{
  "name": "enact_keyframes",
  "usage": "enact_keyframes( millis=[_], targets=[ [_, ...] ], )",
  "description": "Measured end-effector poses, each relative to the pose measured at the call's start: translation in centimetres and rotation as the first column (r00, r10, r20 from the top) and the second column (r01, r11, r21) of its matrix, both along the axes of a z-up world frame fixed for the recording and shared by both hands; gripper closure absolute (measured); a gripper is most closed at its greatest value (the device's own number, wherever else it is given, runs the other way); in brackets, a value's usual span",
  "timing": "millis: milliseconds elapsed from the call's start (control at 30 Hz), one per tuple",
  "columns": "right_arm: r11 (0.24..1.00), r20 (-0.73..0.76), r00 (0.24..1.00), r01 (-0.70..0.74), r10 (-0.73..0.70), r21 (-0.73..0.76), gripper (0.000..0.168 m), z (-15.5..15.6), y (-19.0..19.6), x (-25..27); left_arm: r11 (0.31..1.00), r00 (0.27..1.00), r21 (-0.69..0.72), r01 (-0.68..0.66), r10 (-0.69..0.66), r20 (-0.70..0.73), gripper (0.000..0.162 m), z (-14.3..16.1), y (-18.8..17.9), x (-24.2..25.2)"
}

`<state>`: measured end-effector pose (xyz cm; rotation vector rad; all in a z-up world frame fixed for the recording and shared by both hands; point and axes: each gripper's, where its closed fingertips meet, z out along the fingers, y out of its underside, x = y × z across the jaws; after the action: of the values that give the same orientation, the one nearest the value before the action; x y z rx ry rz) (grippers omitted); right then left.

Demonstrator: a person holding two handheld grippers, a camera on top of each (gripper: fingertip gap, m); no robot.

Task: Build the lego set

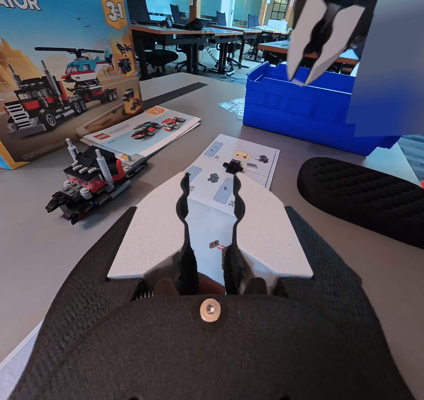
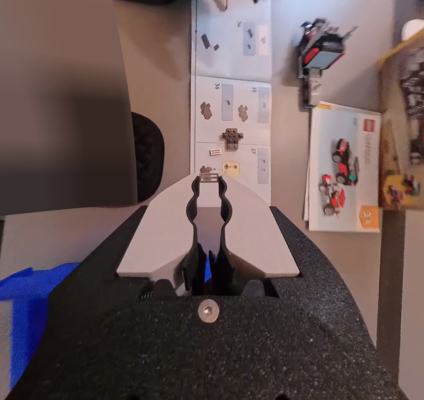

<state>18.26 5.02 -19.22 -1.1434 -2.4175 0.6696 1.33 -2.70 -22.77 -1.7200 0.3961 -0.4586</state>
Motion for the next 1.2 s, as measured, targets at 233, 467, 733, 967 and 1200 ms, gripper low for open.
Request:
enact_keyframes(
  millis=[233, 467, 733, 967, 1200],
  targets=[
    [0.983, 0.301, 0.953, -0.094, 0.042, 0.159, 0.152, -8.3, 0.9, -3.3, 1.000, 1.000, 0.001, 0.009, -0.009, 0.006, 0.125, 0.0, -0.1, 0.1],
    [0.986, 0.348, 0.937, -0.084, 0.028, 0.146, 0.152, -10.5, 1.9, -4.1, 0.999, 0.999, -0.028, 0.033, -0.033, -0.021, 0.125, -0.5, 0.0, 0.5],
    [0.986, 0.352, 0.935, -0.101, 0.047, 0.135, 0.152, -10.7, 1.6, -4.4, 0.999, 0.999, -0.027, 0.037, -0.037, -0.028, 0.125, -0.5, -0.1, 0.6],
    [0.983, 0.351, 0.935, -0.110, 0.053, 0.144, 0.152, -10.6, 1.5, -4.2, 0.999, 0.999, -0.031, 0.038, -0.039, -0.032, 0.125, -0.6, -0.1, 0.7],
    [0.983, 0.350, 0.936, -0.104, 0.046, 0.150, 0.152, -10.6, 1.6, -4.1, 0.999, 0.998, -0.035, 0.041, -0.043, -0.040, 0.125, -0.7, -0.1, 0.8]
  ],
)
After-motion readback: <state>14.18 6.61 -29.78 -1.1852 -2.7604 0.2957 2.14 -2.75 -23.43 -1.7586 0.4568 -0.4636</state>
